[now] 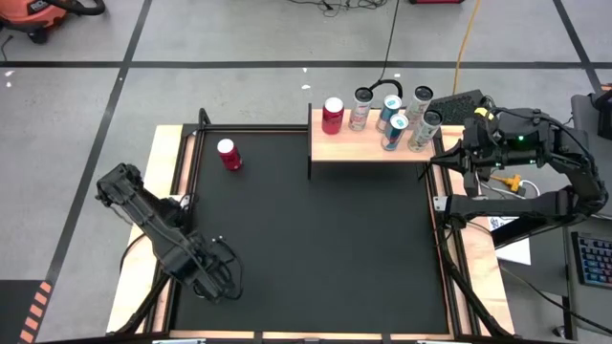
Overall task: Place canned beverage on shelf
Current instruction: Put the white-pink soda can on the shelf aligned with the other white-pink soda can
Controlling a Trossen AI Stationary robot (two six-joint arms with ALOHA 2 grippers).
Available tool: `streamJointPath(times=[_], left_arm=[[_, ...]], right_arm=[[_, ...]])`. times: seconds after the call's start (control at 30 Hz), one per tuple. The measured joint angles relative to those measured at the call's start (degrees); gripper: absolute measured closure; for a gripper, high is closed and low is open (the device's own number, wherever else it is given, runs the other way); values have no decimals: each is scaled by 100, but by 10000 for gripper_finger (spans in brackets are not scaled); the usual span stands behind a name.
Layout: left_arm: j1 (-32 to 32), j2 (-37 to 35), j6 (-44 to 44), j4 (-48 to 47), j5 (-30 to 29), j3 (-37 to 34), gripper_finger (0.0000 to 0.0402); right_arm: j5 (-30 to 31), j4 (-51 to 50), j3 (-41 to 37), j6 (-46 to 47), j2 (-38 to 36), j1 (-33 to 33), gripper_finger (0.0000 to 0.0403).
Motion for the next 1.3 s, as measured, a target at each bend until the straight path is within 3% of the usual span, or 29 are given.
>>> streamJointPath(times=[0.43, 1.3], left_arm=[[-609, 98, -1208, 496, 93, -29, 33], [-795, 977, -1288, 363, 206, -31, 34]], right_arm=[[-1, 18, 0, -37, 0, 0, 403], [-3, 14, 0, -37, 0, 0, 403]])
